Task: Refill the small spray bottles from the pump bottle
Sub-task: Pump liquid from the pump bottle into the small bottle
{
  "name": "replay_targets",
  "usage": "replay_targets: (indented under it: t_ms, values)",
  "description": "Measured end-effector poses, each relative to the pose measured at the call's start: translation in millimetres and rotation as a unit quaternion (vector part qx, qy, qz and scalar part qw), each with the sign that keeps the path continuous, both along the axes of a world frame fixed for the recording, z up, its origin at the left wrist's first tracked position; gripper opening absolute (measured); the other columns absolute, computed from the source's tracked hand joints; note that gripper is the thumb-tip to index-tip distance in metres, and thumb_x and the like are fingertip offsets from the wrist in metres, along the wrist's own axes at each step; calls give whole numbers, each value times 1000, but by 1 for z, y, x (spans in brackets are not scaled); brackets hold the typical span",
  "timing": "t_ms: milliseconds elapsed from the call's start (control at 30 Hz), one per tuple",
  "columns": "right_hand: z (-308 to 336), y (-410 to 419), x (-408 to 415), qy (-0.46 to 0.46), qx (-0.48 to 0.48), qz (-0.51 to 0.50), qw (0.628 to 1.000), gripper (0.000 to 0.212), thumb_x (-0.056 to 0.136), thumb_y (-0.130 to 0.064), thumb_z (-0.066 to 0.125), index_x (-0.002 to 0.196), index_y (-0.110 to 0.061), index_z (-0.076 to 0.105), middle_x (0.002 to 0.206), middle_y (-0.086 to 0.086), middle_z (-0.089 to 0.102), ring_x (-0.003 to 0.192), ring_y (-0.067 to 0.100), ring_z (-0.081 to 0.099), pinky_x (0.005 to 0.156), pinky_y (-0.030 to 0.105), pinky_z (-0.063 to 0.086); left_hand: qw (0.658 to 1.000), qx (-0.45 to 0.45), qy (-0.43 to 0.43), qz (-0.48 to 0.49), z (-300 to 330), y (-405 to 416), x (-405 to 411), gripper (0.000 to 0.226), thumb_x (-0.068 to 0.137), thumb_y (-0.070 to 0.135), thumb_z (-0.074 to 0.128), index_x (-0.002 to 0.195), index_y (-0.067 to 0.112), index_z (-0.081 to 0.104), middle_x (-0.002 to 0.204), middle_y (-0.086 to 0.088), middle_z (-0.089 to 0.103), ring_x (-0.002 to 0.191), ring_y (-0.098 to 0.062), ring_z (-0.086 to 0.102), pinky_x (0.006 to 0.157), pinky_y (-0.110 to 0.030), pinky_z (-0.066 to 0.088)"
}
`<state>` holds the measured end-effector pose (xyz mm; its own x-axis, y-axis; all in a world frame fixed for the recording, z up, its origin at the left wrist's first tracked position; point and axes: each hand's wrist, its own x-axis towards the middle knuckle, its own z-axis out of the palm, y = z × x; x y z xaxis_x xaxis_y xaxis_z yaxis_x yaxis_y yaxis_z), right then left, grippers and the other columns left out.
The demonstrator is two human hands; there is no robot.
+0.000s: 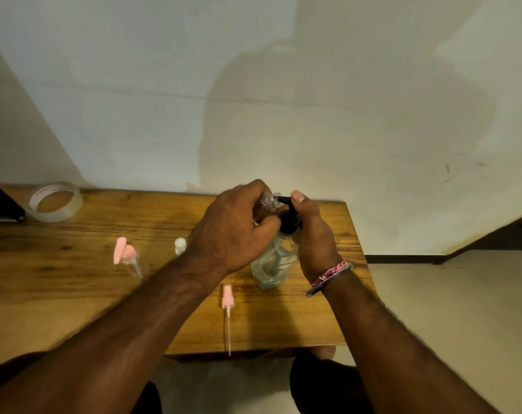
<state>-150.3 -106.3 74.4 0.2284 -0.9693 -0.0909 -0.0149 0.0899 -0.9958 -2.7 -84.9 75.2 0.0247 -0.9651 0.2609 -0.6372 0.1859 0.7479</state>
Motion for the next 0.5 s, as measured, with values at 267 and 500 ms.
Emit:
replay_targets:
  t_ms: [267,500]
  values:
    - [-1,-3,0,-13,-6,-11,1000,33,78,-60,57,77,-35,80,83,-3,74,89,15,67,94,52,50,1000,-5,-18,-10,-2,-1,-1,14,87,28,68,97,28,59,82,11,58,77,-11,54,63,-28,37]
    - [-2,1,2,-2,-27,0,1000,50,83,-72,48,82,-32,79,100,26,72,107,45,65,104,68,44,1000,-12,-9,-3,1,-2,1,11,89,27,69,95,28,60,81,10,59,76,-10,54,61,-27,36]
